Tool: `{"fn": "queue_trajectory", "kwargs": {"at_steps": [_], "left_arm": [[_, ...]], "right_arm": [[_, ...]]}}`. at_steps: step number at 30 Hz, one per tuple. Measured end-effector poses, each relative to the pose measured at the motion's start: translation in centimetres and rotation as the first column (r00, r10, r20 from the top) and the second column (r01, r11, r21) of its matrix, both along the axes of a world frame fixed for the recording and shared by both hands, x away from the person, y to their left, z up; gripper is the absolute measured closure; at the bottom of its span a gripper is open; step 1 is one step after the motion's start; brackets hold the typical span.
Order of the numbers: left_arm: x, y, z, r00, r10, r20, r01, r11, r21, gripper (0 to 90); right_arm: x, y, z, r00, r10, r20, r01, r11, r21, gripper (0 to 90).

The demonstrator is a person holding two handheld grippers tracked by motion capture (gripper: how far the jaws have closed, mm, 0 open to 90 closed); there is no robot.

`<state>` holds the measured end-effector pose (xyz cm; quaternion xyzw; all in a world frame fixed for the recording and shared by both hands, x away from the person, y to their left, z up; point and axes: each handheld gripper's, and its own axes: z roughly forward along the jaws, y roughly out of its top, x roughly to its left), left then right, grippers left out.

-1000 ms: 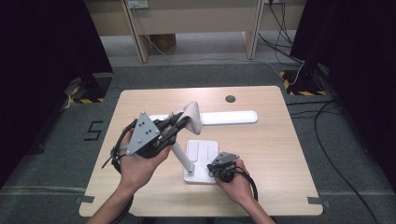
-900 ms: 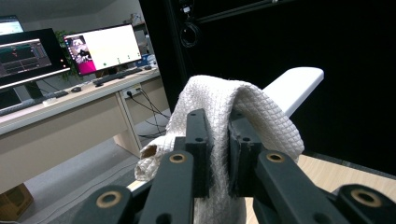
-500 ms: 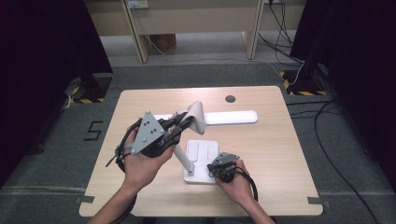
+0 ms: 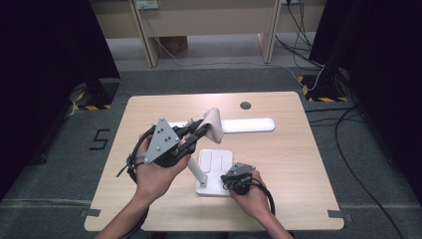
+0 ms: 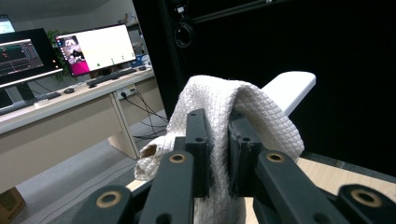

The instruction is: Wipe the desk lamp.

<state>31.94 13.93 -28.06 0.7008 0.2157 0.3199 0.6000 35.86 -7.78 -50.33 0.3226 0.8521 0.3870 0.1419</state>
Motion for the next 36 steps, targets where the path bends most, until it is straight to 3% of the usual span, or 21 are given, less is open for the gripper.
{"fn": "queue_trajectory", "kwargs": {"at_steps": [36], "left_arm": [[0.3,-2.1,0.1,0.9998,-0.019,-0.003,0.019,0.9998,0.007,80.7]], "right_arm": [[0.0,0.0,0.0,1.0000,0.006,0.006,-0.006,1.0000,-0.002,90.0]]}}
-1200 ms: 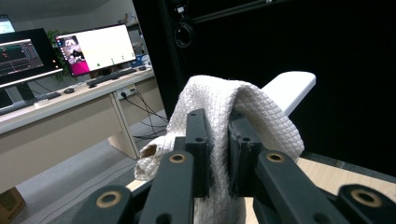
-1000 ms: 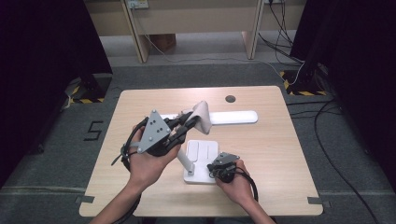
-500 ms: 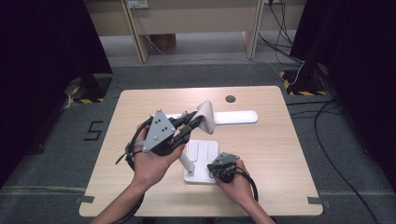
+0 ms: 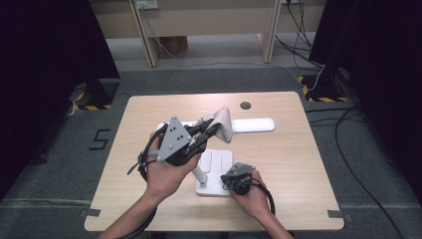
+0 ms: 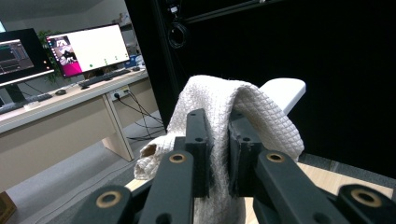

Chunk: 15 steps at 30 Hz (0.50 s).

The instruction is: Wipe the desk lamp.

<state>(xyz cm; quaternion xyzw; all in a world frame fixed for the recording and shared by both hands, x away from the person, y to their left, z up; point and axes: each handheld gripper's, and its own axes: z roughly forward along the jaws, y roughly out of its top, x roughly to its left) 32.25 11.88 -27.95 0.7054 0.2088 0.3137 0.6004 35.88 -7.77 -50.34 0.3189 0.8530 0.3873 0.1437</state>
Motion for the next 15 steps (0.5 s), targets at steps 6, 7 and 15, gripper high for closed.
{"fn": "queue_trajectory", "kwargs": {"at_steps": [6,7,15], "left_arm": [[0.06,-0.37,0.03,1.0000,-0.006,0.000,0.006,1.0000,0.002,80.7],[0.07,-0.43,0.04,1.0000,-0.007,0.000,0.007,1.0000,0.003,80.8],[0.14,-0.91,0.09,0.9999,-0.015,-0.003,0.015,0.9999,0.006,80.7]], "right_arm": [[0.08,-0.03,0.00,0.9999,0.008,0.008,-0.008,1.0000,-0.004,90.0],[0.08,-0.03,0.00,0.9999,0.008,0.008,-0.008,1.0000,-0.004,90.0],[0.08,-0.03,0.00,0.9999,0.009,0.010,-0.009,0.9999,-0.004,90.0]]}}
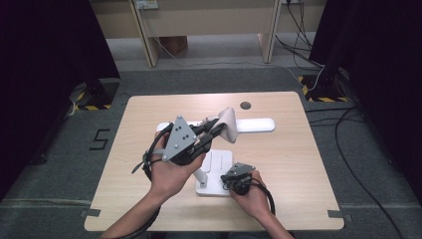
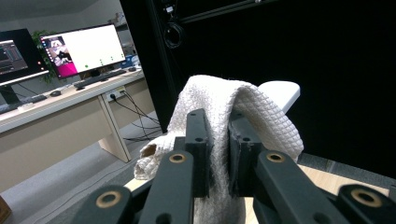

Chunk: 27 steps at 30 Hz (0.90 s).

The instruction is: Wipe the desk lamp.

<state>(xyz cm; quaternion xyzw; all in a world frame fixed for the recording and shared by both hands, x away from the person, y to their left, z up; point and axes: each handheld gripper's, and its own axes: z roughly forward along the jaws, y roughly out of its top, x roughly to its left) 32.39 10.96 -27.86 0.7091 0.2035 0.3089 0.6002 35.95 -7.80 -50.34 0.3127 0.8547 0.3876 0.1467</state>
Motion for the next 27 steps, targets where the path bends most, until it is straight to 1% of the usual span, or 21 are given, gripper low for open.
{"fn": "queue_trajectory", "kwargs": {"at_steps": [6,8,27], "left_arm": [[0.1,-0.3,0.0,1.0000,-0.006,0.002,0.006,1.0000,0.001,80.7],[0.1,-0.4,0.0,1.0000,-0.007,0.000,0.007,1.0000,0.000,80.7],[0.3,-1.7,0.1,0.9996,-0.029,0.000,0.029,0.9996,0.007,80.7]], "right_arm": [[0.0,0.0,0.0,1.0000,0.000,0.001,0.000,1.0000,0.000,90.0],[-0.1,0.0,0.0,0.9999,-0.010,-0.010,0.010,0.9999,0.004,90.0],[-0.1,0.0,0.0,0.9999,-0.008,-0.009,0.008,1.0000,0.005,90.0]]}}
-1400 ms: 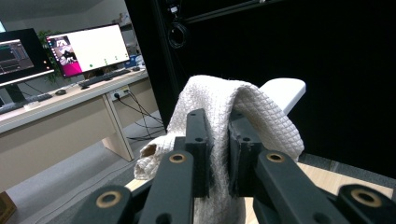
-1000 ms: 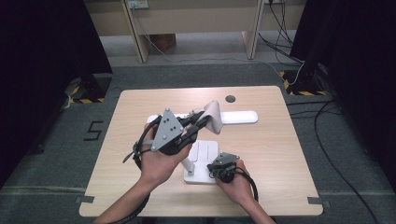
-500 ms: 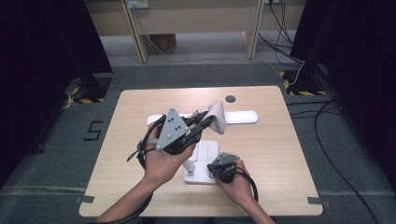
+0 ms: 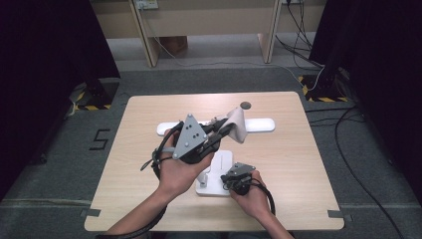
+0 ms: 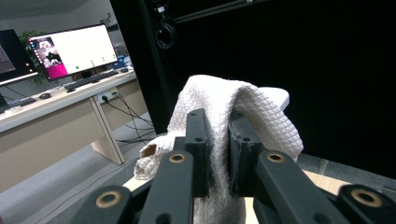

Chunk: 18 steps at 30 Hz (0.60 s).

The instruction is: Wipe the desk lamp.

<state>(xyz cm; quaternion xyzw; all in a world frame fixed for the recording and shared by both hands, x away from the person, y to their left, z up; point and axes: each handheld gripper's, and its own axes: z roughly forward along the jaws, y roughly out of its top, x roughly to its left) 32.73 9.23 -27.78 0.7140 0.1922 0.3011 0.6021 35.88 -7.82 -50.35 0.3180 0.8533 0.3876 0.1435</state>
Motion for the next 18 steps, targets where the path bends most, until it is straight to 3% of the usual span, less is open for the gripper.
{"fn": "queue_trajectory", "kwargs": {"at_steps": [18], "left_arm": [[0.12,-0.90,-0.01,1.0000,-0.009,0.001,0.009,1.0000,0.001,80.6]], "right_arm": [[0.01,0.00,-0.03,1.0000,0.003,0.008,-0.003,1.0000,-0.002,90.0]]}}
